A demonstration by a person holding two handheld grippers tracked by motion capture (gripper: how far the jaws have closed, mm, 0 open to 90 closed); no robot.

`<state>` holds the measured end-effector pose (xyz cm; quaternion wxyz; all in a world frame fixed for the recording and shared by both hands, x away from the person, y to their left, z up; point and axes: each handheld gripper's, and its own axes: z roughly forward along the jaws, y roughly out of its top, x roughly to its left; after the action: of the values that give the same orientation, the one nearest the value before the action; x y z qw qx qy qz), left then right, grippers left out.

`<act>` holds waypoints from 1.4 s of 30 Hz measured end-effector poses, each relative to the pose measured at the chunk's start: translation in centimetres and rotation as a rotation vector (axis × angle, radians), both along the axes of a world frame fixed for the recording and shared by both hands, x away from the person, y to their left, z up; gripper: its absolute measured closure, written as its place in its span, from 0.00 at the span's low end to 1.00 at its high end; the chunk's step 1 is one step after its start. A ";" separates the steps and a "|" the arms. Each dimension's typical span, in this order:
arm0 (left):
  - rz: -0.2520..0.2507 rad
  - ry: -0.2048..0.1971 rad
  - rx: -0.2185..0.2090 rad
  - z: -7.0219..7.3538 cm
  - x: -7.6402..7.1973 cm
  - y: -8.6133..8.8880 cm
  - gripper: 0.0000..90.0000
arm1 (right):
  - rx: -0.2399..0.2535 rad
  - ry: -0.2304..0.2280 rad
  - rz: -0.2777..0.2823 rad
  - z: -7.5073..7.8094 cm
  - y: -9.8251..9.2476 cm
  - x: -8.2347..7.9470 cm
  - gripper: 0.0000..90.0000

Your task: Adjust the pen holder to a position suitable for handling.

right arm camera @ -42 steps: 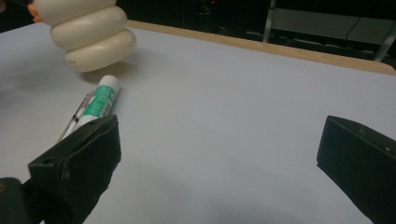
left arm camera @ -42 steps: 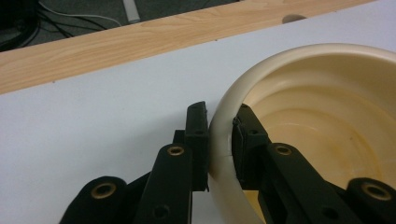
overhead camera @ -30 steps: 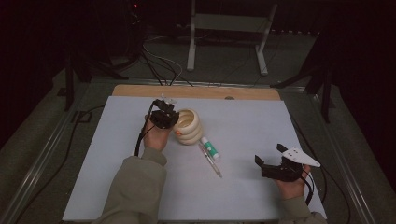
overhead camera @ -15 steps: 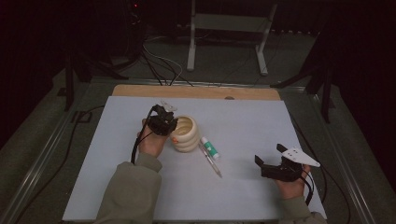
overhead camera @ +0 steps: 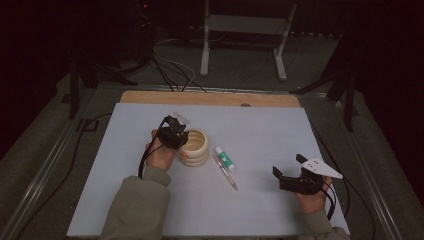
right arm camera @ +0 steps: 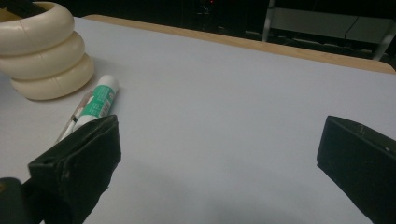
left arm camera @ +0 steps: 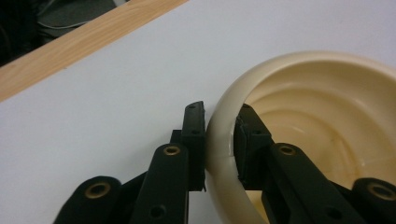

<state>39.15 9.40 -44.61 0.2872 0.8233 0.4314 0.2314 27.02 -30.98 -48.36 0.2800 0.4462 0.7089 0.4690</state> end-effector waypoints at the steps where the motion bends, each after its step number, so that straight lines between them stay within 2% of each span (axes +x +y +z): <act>1: 0.015 0.012 -0.054 0.0 0.2 0.3 0.69 | 0.000 0.000 0.000 0.0 0.0 0.0 0.00; 2: 0.015 0.012 -0.054 0.0 0.2 0.3 0.59 | 0.000 0.000 0.000 0.0 0.0 0.0 0.00; 3: 0.025 0.010 -0.080 0.0 0.3 0.5 0.51 | 0.000 -0.001 0.000 0.0 0.0 0.0 0.00; 4: 0.026 -0.013 -0.141 0.2 0.2 0.9 0.44 | 0.001 0.000 -0.001 0.0 0.0 0.0 0.00; 5: 0.026 -0.013 -0.141 0.2 0.2 0.9 0.39 | 0.001 -0.001 -0.001 0.0 0.0 0.0 0.00; 6: 0.028 -0.021 -0.168 0.3 0.2 1.1 0.33 | 0.001 -0.001 -0.001 0.0 0.0 0.0 0.00; 7: 0.036 -0.028 -0.190 0.3 0.2 1.3 0.33 | 0.001 -0.001 -0.001 0.0 0.0 0.0 0.00; 9: 0.045 -0.049 -0.231 0.6 0.0 1.8 0.22 | 0.001 0.000 -0.002 0.0 0.0 0.0 0.00; 11: 0.046 -0.058 -0.251 0.7 -0.1 2.2 0.08 | 0.000 -0.001 -0.001 0.0 0.0 0.0 0.00; 13: 0.044 -0.065 -0.269 0.9 -0.2 2.4 0.01 | 0.001 -0.002 -0.002 0.0 0.0 0.0 0.00; 18: 0.034 -0.081 -0.296 1.3 -0.5 2.7 0.00 | 0.001 -0.002 -0.001 0.0 0.0 -0.1 0.00; 27: -0.001 -0.104 -0.302 1.9 -1.3 3.0 0.00 | 0.004 -0.001 -0.002 0.0 -0.1 -0.1 0.00; 31: 0.003 -0.104 -0.298 2.0 -1.5 3.3 0.00 | 0.004 0.000 -0.002 0.0 0.0 -0.1 0.00; 35: 0.020 -0.111 -0.312 2.2 -1.9 3.7 0.00 | 0.003 -0.001 -0.003 0.0 -0.1 -0.1 0.00; 42: 0.029 -0.116 -0.285 2.4 -2.6 4.5 0.00 | 0.003 0.000 -0.002 0.0 0.0 -0.1 0.00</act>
<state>36.55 13.94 -42.21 0.4223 0.7531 0.4545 0.2191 26.97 -31.02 -48.37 0.2801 0.4473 0.7077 0.4696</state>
